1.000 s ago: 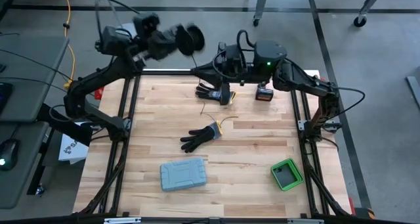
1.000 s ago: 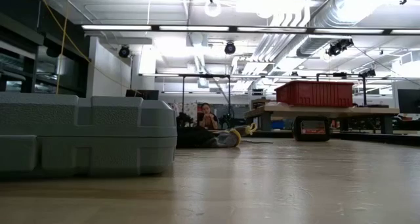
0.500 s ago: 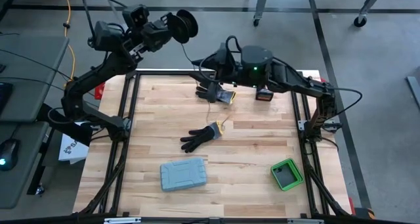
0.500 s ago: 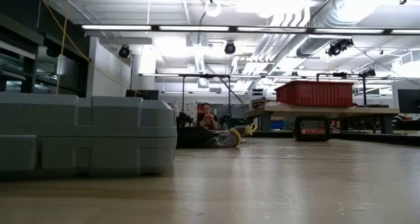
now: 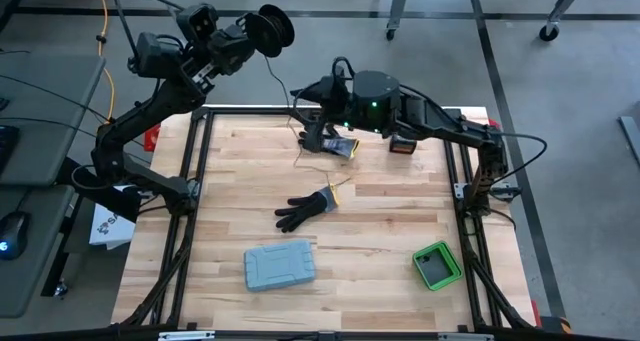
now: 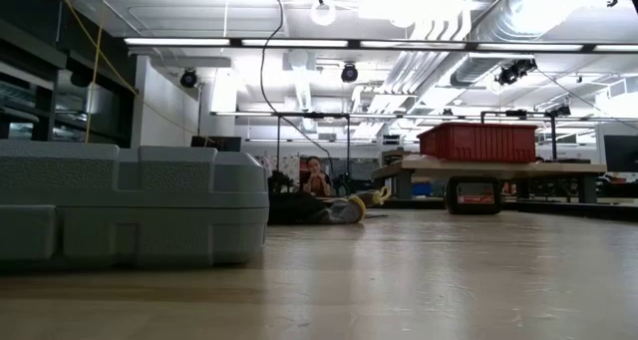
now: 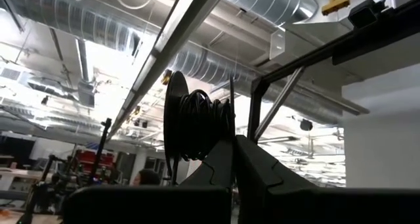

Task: Coil cords
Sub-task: Coil the black wire cable onto the black spool

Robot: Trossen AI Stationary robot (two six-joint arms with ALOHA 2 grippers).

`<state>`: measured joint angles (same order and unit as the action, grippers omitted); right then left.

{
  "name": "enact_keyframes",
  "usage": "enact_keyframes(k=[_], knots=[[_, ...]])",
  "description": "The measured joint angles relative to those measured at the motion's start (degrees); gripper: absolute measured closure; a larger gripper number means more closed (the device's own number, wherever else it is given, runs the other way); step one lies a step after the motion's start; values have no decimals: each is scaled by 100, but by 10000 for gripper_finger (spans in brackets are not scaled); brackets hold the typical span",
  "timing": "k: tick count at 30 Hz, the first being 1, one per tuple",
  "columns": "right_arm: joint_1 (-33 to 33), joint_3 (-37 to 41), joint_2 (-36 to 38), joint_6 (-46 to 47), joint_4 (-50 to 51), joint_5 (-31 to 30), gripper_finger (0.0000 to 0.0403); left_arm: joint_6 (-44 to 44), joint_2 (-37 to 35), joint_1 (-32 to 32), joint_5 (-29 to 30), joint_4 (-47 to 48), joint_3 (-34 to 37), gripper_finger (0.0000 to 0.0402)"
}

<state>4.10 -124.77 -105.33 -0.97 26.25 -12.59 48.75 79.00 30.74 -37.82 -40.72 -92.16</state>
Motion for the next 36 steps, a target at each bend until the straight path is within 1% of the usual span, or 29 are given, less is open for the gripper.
enact_keyframes(k=[2,10,13,15,17,19,21,22,25,27,31,36], knots=[[45,0,-10,97,7,115,217,0,-2,0,-1,-37,0,401],[88,-2,-169,74,24,79,217,0,1,18,18,-152,2,401],[89,-2,-167,103,61,59,227,0,-12,80,11,-150,2,401],[89,-2,-167,96,95,13,246,4,-21,120,-1,-165,2,401],[89,-2,-167,97,93,-42,274,19,-21,157,-3,-163,2,401],[89,-2,-167,95,92,-46,313,42,-21,191,-4,-158,2,401],[64,-2,-167,52,95,-105,368,48,-21,220,-13,-145,2,401],[38,-2,-167,-21,95,-169,385,48,-21,248,-17,-145,2,401],[-79,-2,-107,-157,197,-425,396,50,-39,417,-31,-98,2,401],[-155,-2,-16,-195,374,-444,400,50,-69,589,-48,-32,2,401],[-336,-4,145,-168,633,-512,401,-94,-242,1038,-66,591,2,401],[-553,-7,349,-251,751,-655,402,-604,-536,1519,-151,2106,4,401]])
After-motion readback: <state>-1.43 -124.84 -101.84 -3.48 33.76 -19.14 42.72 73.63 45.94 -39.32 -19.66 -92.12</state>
